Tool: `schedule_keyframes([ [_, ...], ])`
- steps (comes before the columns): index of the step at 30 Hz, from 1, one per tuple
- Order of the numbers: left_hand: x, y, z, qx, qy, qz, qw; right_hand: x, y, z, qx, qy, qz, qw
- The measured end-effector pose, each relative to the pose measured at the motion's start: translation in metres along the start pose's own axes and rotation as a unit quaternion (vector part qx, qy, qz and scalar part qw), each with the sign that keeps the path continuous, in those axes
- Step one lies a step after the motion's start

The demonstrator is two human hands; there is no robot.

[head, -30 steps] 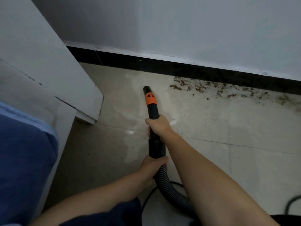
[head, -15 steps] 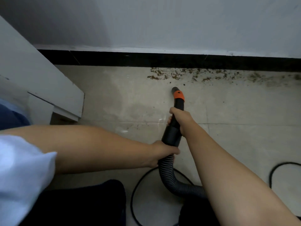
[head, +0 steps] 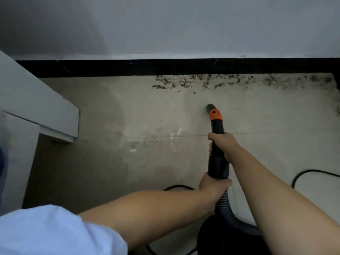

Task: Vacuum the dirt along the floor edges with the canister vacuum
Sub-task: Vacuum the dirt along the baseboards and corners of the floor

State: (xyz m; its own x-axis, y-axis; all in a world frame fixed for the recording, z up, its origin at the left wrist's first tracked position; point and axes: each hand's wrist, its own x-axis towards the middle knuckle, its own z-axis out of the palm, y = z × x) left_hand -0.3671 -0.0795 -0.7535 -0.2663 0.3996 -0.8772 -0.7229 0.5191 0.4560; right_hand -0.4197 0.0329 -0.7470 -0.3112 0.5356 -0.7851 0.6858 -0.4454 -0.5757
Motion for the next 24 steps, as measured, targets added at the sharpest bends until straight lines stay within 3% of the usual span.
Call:
schedule_keyframes([
  [8, -0.003, -0.016, -0.009, -0.052, 0.005, 0.0, 0.999, -0.015, 0.007, 0.013, -0.034, -0.081, -0.007, 0.996],
  [19, 0.019, 0.041, -0.046, -0.008, -0.015, -0.013, 1.0, 0.013, -0.027, 0.035, 0.033, -0.041, -0.026, 0.998],
  [24, 0.023, 0.029, -0.055, -0.051, 0.026, -0.016, 0.998, 0.011, -0.029, 0.065, -0.037, -0.074, -0.039, 0.996],
])
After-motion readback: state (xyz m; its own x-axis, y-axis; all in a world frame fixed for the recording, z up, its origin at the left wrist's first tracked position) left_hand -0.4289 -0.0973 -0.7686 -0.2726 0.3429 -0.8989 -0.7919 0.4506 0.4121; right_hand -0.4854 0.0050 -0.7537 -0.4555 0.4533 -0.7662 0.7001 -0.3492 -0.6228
